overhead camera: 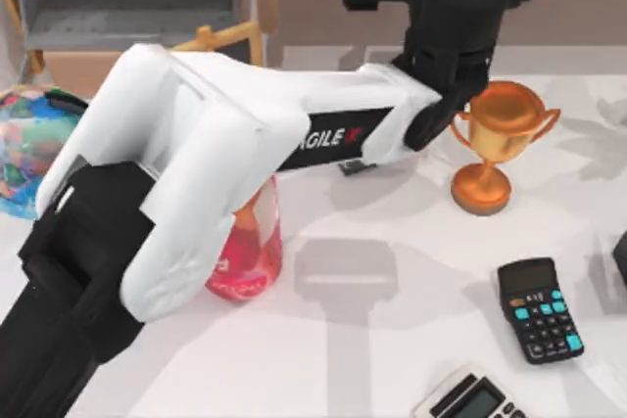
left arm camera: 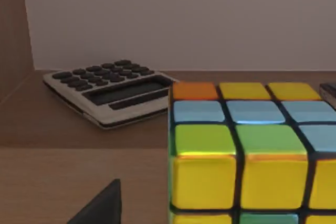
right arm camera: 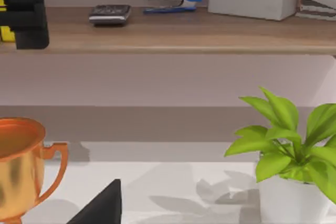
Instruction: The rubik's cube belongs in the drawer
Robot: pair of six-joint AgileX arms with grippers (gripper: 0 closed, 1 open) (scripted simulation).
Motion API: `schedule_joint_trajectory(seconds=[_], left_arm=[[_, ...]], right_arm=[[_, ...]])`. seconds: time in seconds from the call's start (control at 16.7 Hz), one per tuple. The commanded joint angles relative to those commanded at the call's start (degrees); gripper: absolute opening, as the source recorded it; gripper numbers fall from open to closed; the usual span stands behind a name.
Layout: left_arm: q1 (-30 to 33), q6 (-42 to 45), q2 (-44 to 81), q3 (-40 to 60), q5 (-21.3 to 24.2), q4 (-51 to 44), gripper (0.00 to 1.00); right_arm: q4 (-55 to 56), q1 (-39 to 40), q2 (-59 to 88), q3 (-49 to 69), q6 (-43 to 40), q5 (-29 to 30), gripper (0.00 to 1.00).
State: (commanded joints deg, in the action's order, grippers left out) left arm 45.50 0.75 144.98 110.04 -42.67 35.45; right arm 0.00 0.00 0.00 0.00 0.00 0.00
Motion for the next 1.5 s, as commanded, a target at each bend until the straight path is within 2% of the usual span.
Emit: schedule_joint_trajectory(seconds=[0.24,0.54,1.32,1.5], left_arm=[[-1.5,-0.1,4.4,6.7,1.5,-2.2,1.0],[-1.6,-0.1,5.5,7.8,1.7,-2.4,1.0],[-1.6,-0.1,5.5,7.8,1.7,-2.4,0.02],[-1.6,-0.1,5.5,7.8,1.7,-2.4,0.0]], right_arm=[[0.0,0.0,0.0,0.0,0.0,0.0,1.0],[0.0,0.0,0.0,0.0,0.0,0.0,1.0],[0.0,0.0,0.0,0.0,0.0,0.0,1.0],[0.0,0.0,0.0,0.0,0.0,0.0,1.0]])
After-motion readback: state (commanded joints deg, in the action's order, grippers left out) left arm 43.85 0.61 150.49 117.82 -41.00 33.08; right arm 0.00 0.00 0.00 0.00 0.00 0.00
